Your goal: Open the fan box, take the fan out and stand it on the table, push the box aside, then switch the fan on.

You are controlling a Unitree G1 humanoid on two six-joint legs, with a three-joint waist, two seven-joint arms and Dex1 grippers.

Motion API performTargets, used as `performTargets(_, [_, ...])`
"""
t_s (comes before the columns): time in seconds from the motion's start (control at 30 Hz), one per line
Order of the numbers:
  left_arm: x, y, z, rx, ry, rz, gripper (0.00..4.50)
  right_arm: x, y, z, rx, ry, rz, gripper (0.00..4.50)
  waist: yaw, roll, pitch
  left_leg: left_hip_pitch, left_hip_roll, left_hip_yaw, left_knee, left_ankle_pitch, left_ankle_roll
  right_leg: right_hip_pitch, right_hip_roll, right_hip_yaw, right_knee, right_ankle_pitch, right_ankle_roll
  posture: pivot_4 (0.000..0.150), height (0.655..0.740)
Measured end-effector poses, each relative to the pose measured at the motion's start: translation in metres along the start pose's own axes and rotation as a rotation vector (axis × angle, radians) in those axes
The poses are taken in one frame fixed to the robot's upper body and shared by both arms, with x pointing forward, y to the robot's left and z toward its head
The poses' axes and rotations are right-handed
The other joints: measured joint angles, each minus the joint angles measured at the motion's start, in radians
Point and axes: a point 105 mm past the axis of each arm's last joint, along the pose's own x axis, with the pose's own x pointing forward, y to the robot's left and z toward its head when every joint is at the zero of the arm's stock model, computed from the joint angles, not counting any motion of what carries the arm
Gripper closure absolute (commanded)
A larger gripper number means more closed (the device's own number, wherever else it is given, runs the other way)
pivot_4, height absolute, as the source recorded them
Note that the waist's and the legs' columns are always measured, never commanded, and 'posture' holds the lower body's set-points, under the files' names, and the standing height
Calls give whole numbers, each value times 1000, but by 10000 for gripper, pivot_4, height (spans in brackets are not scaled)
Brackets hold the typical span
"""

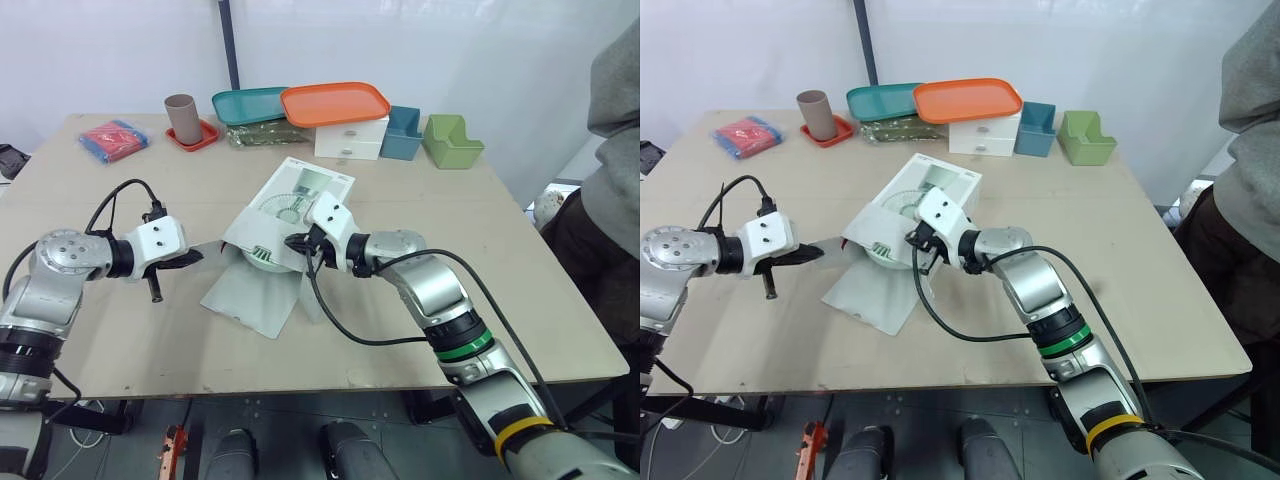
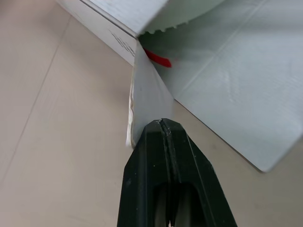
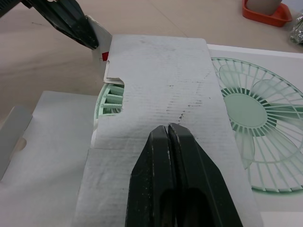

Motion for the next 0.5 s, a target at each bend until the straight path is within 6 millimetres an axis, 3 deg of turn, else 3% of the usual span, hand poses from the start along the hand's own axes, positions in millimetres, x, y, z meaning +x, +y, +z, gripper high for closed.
performTargets(0.2, [20, 2, 8, -38, -72, 40, 45000, -1, 0, -2, 5, 0, -4, 44688, 1, 0, 0, 0, 0, 0, 0, 0, 0, 0, 0, 0, 0, 0, 0, 1500, 7400])
performTargets(0.5, [43, 3, 4, -109, -102, 91, 45000, -3, -2, -2, 3, 3, -18, 44688, 2, -1, 0, 0, -1, -1, 2, 0, 0, 1, 0, 0, 1, 1, 1, 1500, 7400])
